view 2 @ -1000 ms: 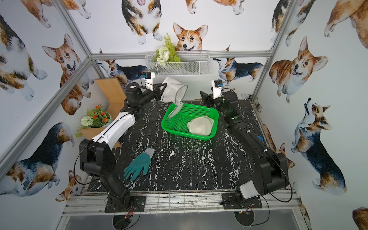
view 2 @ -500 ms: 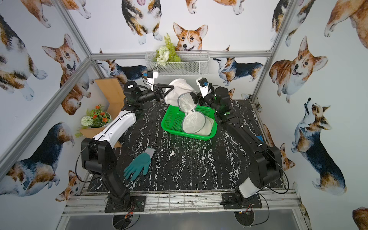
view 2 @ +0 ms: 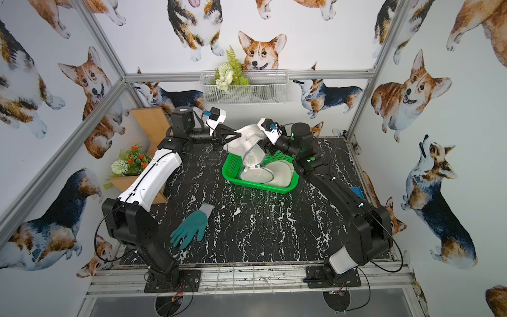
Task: Turn the laundry bag inside out
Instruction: Turn over the laundry bag.
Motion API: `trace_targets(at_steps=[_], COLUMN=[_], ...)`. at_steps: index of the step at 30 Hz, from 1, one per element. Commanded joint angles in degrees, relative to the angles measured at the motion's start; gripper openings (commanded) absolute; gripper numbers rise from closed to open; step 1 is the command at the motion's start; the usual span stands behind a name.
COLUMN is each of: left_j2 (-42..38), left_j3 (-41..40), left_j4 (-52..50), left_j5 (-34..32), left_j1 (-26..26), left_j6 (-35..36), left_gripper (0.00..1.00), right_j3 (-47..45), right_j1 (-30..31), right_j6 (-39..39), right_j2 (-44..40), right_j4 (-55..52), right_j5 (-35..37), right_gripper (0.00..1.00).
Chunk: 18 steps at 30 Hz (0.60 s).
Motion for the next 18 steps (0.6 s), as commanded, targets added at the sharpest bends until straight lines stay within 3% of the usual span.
trace_targets(at_steps=[1,10,18], left_j2=[-0.7,-1.94,-1.44], left_j3=[0.83,1.64,3.23], left_j4=[-11.26,-22.69,-27.03], left_j5=[4.98,2.96,0.23], left_j1=[-0.18,-2.22,-2.91], left_j6=[14.6,24.6,28.74], left_gripper=[0.0,0.0,0.0], right_j3=[0.13,5.39,8.7], right_j1=[0.25,1.59,1.8], right_j6=[-2.7,-8.51,-13.38], right_j2=[-0.59,1.91,3.47], right_j4=[-2.14,-12.31,-21.22], right_j5=[-2.88,-8.31,-12.92], right_gripper=[0.64,0.57,0.2])
